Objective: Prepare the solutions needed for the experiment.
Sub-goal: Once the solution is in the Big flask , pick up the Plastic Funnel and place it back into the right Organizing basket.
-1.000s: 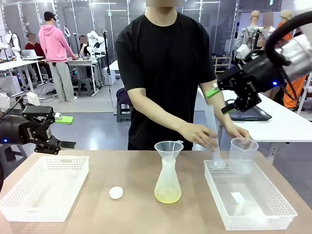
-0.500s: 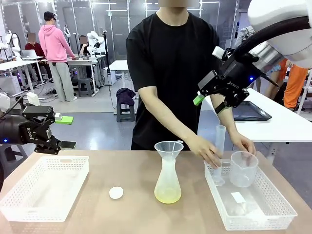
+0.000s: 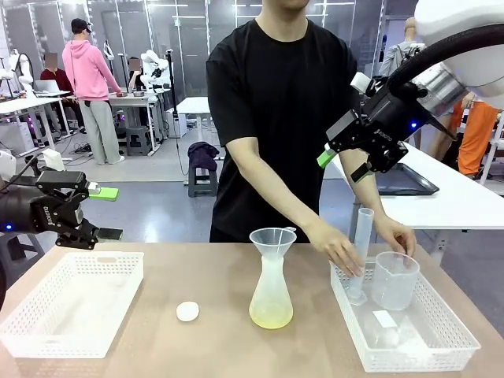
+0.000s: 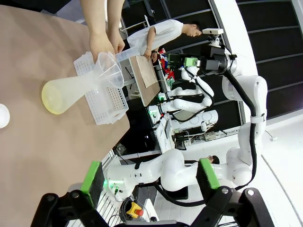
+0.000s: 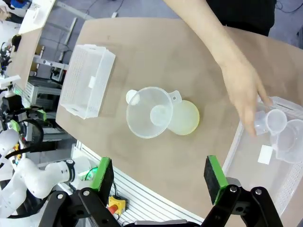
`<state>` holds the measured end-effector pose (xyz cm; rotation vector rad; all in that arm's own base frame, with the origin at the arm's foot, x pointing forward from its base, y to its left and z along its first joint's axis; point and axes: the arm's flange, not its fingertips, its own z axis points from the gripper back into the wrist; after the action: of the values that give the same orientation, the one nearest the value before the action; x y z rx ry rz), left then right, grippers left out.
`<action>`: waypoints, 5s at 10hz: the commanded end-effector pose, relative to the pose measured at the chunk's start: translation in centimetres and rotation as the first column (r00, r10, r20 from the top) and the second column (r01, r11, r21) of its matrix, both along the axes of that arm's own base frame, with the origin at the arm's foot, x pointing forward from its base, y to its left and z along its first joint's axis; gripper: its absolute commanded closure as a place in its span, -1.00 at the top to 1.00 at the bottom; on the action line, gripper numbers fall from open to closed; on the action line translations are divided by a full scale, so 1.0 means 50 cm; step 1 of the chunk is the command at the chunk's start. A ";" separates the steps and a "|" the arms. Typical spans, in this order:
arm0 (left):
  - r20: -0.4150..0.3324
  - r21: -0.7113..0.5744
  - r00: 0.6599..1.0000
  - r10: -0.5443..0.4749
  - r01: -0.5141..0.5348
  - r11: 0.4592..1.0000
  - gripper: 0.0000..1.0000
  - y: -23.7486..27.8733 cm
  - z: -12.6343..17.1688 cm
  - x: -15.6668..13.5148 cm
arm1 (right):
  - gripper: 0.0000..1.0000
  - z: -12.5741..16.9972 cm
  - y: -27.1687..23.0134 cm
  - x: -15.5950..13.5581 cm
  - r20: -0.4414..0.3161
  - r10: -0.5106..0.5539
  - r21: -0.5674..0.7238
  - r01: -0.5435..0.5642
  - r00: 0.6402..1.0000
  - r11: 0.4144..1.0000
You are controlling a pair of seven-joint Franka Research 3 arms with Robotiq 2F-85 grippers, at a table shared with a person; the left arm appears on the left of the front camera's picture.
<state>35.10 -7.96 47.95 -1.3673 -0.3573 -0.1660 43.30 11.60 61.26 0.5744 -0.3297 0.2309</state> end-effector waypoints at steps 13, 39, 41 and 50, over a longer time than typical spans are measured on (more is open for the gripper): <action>-0.007 -0.031 1.000 0.003 -0.004 1.000 1.00 -0.006 0.005 0.002 | 0.93 -0.170 0.203 0.161 -0.309 0.126 -0.250 -0.208 0.943 0.946; -0.007 -0.031 1.000 0.003 -0.004 1.000 1.00 -0.006 0.005 0.002 | -0.39 -0.299 0.215 0.174 -0.445 0.003 -0.159 -0.083 0.895 0.984; -0.007 -0.031 1.000 0.003 -0.004 1.000 1.00 -0.006 0.005 0.002 | -0.70 -0.299 0.215 0.173 -0.450 0.004 -0.160 -0.085 0.893 0.983; -0.007 -0.031 1.000 0.003 -0.004 1.000 1.00 -0.006 0.005 0.002 | -1.00 -0.268 0.207 0.148 -0.444 -0.020 -0.141 -0.047 0.896 0.989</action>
<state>35.09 -7.98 47.95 -1.3678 -0.3566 -0.1669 51.88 22.31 47.24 0.4584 0.1507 0.1700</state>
